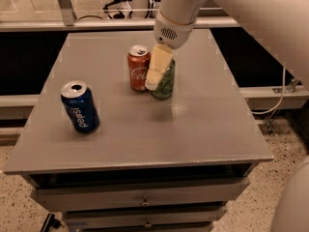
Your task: Move green can near coke can
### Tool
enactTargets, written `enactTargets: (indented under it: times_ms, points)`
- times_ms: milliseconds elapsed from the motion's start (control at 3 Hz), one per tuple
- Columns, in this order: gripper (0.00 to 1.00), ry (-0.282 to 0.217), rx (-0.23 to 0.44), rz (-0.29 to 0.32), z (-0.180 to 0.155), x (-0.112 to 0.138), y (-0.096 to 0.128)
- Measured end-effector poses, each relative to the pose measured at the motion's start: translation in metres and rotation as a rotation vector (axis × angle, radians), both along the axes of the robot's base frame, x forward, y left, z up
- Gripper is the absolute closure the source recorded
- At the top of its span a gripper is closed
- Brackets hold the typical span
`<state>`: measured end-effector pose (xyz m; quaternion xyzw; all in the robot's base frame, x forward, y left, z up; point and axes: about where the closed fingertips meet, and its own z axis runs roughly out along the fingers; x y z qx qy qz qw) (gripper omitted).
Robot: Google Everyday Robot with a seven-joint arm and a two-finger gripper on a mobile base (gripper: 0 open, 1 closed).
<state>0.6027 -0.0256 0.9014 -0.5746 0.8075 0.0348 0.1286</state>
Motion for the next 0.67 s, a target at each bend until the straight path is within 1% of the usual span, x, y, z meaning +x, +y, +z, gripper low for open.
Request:
enactTargets:
  times_ms: [333,667]
  points:
    - [0.0,-0.003,-0.001,0.002,0.0016,-0.001,-0.0005]
    - [0.0,-0.016,0.004,0.017,0.007,-0.0044,-0.0025]
